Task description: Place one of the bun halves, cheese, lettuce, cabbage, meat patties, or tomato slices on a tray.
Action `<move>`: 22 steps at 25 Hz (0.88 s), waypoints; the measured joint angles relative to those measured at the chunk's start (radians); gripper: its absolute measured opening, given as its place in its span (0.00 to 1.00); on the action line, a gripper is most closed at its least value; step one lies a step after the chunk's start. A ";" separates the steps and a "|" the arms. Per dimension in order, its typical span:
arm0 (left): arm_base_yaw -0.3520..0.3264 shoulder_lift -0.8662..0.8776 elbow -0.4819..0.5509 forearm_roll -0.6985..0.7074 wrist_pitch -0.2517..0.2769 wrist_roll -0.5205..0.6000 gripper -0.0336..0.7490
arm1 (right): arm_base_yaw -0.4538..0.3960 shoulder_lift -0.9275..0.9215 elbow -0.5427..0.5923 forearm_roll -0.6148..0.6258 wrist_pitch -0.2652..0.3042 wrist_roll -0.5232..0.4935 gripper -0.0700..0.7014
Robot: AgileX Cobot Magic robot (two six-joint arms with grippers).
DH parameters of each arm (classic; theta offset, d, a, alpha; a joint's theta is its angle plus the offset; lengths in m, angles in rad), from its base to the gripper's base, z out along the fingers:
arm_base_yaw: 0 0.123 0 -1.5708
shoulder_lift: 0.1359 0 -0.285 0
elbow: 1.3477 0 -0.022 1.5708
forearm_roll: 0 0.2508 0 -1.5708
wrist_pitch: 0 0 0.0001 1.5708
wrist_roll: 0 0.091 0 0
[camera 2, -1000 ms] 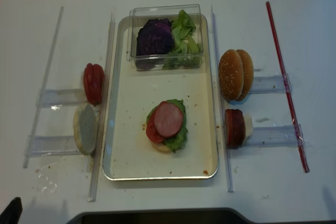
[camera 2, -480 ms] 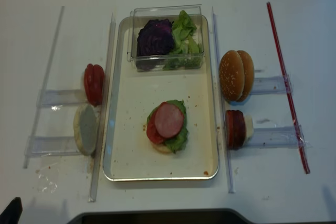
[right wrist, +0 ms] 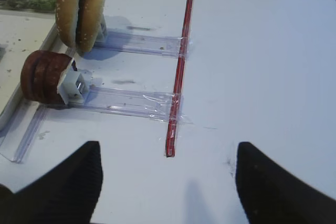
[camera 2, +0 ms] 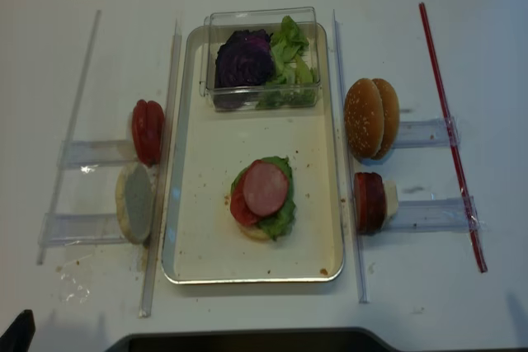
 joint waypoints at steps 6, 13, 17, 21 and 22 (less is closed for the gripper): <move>0.000 0.000 0.000 0.000 0.000 0.000 0.60 | 0.000 0.000 0.000 0.000 0.000 0.000 0.79; 0.000 0.000 0.000 0.000 0.000 0.000 0.60 | 0.000 0.000 0.000 0.000 0.000 0.000 0.78; 0.000 0.000 0.000 0.000 0.000 0.000 0.60 | 0.000 0.000 0.000 0.000 0.000 0.000 0.78; 0.000 0.000 0.000 0.000 0.000 0.000 0.60 | 0.000 0.000 0.000 0.000 0.000 0.000 0.78; 0.000 0.000 0.000 0.000 0.000 0.000 0.60 | 0.000 0.000 0.000 0.000 0.000 0.000 0.78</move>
